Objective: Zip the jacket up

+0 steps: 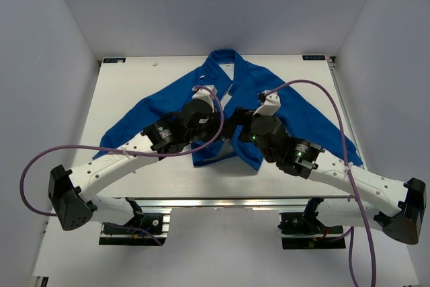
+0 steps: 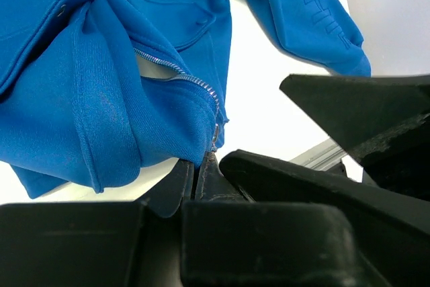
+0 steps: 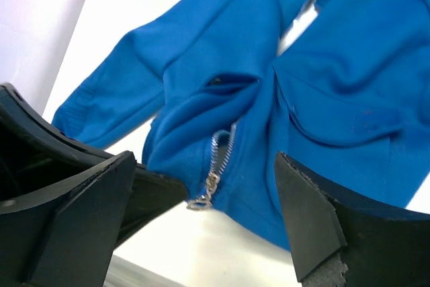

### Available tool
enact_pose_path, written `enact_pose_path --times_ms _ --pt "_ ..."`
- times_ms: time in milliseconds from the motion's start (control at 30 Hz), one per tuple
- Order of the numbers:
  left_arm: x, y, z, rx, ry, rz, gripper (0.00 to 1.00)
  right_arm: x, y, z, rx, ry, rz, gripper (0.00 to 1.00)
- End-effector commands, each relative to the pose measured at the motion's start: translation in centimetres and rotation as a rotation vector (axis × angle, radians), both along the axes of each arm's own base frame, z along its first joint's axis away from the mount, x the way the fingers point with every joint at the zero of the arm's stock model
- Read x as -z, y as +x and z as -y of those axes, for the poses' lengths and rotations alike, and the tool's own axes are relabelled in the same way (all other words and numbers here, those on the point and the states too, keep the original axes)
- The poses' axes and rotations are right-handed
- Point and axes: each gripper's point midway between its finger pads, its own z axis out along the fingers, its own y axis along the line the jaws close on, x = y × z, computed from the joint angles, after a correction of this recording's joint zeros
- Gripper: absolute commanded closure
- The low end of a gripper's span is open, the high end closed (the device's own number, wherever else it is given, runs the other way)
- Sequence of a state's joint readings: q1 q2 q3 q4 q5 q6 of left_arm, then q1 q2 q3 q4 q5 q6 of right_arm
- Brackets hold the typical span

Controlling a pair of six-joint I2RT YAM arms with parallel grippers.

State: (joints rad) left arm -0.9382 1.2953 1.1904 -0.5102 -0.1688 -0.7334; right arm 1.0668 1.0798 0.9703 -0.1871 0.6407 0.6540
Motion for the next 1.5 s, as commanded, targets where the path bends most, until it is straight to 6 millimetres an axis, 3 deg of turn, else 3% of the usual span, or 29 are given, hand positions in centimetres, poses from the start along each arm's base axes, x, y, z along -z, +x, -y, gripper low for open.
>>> enact_pose_path --times_ms 0,233,300,533,767,1000,1367,1467 --pt "-2.5 0.4 0.8 -0.007 -0.073 0.049 1.0 1.4 -1.5 0.7 0.006 0.002 -0.084 0.11" --pt "-1.7 1.7 -0.1 -0.108 -0.043 0.044 1.0 3.2 -2.0 5.0 0.173 -0.045 -0.155 0.11" --pt "-1.6 2.0 -0.4 -0.132 -0.033 0.045 1.0 3.0 -2.0 5.3 0.177 -0.038 -0.15 0.11" --pt "-2.1 2.7 0.0 -0.166 -0.044 0.046 1.0 3.2 -2.0 1.3 0.032 -0.105 -0.119 0.11" --pt "-3.2 2.6 -0.1 -0.172 -0.082 0.065 1.0 2.4 -0.8 -0.2 0.072 -0.083 -0.038 0.11" --pt "-3.4 2.1 0.4 -0.141 -0.112 0.05 1.0 2.4 0.2 -0.9 0.104 -0.075 0.001 0.11" --pt "-3.7 1.7 0.2 -0.137 -0.148 0.046 1.0 5.0 0.2 -0.8 0.107 -0.103 0.013 0.11" --pt "-3.5 1.8 0.1 -0.145 -0.136 0.044 1.0 3.7 -0.5 -0.6 0.048 -0.06 0.045 0.11"
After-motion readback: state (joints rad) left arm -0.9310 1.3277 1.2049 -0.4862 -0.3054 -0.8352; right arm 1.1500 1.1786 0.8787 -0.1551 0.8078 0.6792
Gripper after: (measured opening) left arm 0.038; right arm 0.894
